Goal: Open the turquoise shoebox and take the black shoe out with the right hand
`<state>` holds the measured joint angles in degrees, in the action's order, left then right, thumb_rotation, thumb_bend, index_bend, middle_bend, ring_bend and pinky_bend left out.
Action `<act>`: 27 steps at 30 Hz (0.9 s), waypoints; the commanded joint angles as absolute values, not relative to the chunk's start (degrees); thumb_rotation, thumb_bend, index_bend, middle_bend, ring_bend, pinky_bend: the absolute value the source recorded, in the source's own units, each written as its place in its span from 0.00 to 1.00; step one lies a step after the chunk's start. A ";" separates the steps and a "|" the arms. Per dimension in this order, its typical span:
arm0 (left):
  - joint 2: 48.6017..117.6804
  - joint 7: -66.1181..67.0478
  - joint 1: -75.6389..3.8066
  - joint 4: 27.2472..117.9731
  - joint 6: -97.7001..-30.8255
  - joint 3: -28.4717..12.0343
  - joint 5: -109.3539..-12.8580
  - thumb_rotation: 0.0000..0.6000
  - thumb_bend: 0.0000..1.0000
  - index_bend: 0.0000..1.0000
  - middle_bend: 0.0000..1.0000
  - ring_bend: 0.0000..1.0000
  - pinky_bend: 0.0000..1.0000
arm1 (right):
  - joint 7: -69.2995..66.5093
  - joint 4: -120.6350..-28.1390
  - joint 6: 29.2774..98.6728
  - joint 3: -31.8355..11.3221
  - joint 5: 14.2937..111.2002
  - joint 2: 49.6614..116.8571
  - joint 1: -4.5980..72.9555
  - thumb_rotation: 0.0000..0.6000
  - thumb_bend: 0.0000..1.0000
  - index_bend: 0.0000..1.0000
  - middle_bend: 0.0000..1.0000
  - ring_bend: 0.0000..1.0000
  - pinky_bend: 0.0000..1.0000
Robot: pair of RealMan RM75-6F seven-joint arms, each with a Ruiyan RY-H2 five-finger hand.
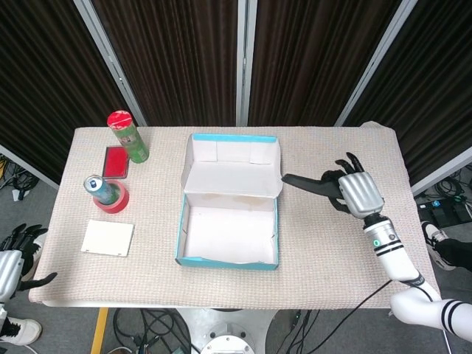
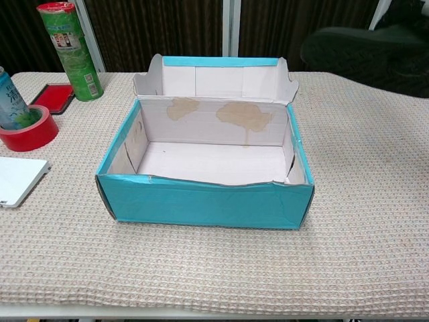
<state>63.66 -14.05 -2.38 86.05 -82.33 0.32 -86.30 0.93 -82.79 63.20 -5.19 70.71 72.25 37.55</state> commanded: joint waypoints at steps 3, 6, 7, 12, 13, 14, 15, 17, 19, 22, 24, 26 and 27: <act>63.20 -13.48 -2.42 86.81 -82.50 0.32 -86.36 1.00 0.04 0.18 0.11 0.03 0.15 | -6.71 -77.61 48.62 -6.71 61.40 75.82 37.96 1.00 0.29 0.26 0.38 0.08 0.00; 62.98 -13.32 -2.28 87.10 -82.52 0.37 -86.09 1.00 0.03 0.18 0.12 0.03 0.15 | -7.14 -76.02 45.03 -7.58 59.54 77.81 39.24 1.00 0.29 0.16 0.31 0.02 0.00; 62.93 -13.26 -2.23 87.16 -82.47 0.40 -85.96 1.00 0.03 0.18 0.12 0.03 0.15 | -7.13 -75.41 43.99 -7.94 59.08 78.67 39.74 1.00 0.28 0.11 0.28 0.01 0.00; 62.80 -13.13 -1.92 87.39 -82.89 0.48 -85.87 1.00 0.03 0.18 0.12 0.03 0.15 | -7.30 -76.83 42.42 -8.56 60.48 79.05 40.57 1.00 0.15 0.00 0.02 0.00 0.00; 62.80 -13.12 -1.84 87.37 -83.00 0.45 -85.77 1.00 0.03 0.18 0.12 0.03 0.15 | -7.56 -77.66 43.26 -8.81 61.29 78.69 40.27 1.00 0.12 0.00 0.00 0.00 0.00; 62.82 -13.12 -1.78 87.33 -83.04 0.44 -85.68 1.00 0.03 0.18 0.12 0.03 0.15 | -8.10 -78.45 44.02 -9.05 61.95 78.30 39.90 1.00 0.11 0.00 0.00 0.00 0.00; 62.83 -13.15 -1.76 87.28 -83.07 0.45 -85.69 1.00 0.03 0.18 0.12 0.03 0.15 | -9.13 -79.76 45.08 -9.39 62.88 77.53 39.25 1.00 0.10 0.00 0.00 0.00 0.00; 62.87 -13.23 -1.77 87.27 -83.12 0.46 -85.80 1.00 0.03 0.18 0.12 0.03 0.15 | -10.84 -82.34 46.65 -9.56 64.88 75.56 38.09 1.00 0.09 0.00 0.00 0.00 0.00; 62.99 -13.28 -1.74 87.18 -83.25 0.45 -85.89 1.00 0.03 0.18 0.12 0.03 0.15 | -12.32 -85.55 49.29 -8.99 68.30 72.47 36.19 1.00 0.08 0.00 0.00 0.00 0.00; 63.19 -13.22 -1.74 86.99 -83.45 0.39 -86.01 1.00 0.04 0.18 0.12 0.03 0.15 | -12.45 -89.40 55.34 -6.64 74.31 67.84 32.21 1.00 0.09 0.00 0.00 0.00 0.00; 63.44 -12.64 -1.76 86.77 -83.74 0.24 -86.09 1.00 0.03 0.18 0.12 0.03 0.15 | -10.63 -90.90 61.21 -4.75 77.77 65.46 28.64 1.00 0.10 0.00 0.00 0.00 0.00; 63.71 -11.65 -1.81 86.74 -83.95 0.12 -86.12 1.00 0.03 0.18 0.12 0.03 0.15 | -8.34 -91.77 67.02 -3.16 80.29 64.07 25.12 1.00 0.11 0.00 0.02 0.00 0.00; 63.86 -10.97 -1.85 86.83 -84.09 0.03 -86.18 1.00 0.03 0.18 0.12 0.03 0.15 | -7.20 -92.24 69.93 -2.36 81.35 63.60 23.25 1.00 0.12 0.00 0.04 0.00 0.00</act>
